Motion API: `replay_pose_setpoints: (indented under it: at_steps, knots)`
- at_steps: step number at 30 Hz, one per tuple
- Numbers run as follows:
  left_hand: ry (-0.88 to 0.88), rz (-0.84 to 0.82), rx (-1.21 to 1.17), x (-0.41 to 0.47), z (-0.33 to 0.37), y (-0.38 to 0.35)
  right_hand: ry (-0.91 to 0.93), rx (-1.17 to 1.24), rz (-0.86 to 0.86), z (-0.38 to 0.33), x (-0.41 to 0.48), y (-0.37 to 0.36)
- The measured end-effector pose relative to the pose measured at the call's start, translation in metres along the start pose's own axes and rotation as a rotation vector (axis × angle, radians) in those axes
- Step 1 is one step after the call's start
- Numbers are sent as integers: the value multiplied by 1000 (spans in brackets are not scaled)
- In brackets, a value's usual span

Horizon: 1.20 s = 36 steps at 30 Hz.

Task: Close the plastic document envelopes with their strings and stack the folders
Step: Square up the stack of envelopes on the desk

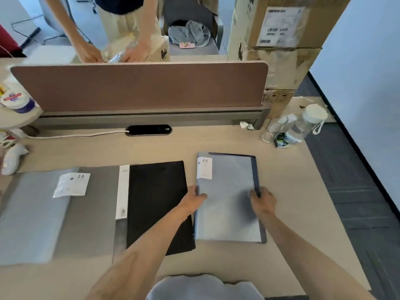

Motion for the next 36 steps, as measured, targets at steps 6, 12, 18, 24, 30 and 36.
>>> replay_pose_setpoints:
  at_steps: [6,12,18,24,30,36]
  knots:
    - [33,159,-280,5,10,-14,63,126,-30,6,4,9]
    - [47,69,-413,1,13,-15,19,257,-90,0,9,24]
    - [-3,120,-444,-27,-3,26,39,289,-193,-29,1,-9]
    - [-29,274,-483,-55,-55,104,68,380,-293,-92,-39,-79]
    - [-50,361,-462,-62,-90,174,30,402,-338,-134,-83,-140]
    - [75,462,-122,-51,-119,212,79,140,-304,-149,-97,-166]
Point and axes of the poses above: each hand's wrist, its own x-axis towards the middle knuckle, its own y-axis out of the back of the hand, z = x × y, the point moved 5 cm from there along x, towards the middle knuckle, and after that the axes turned 5 degrees about y, right-handed, at the moved point
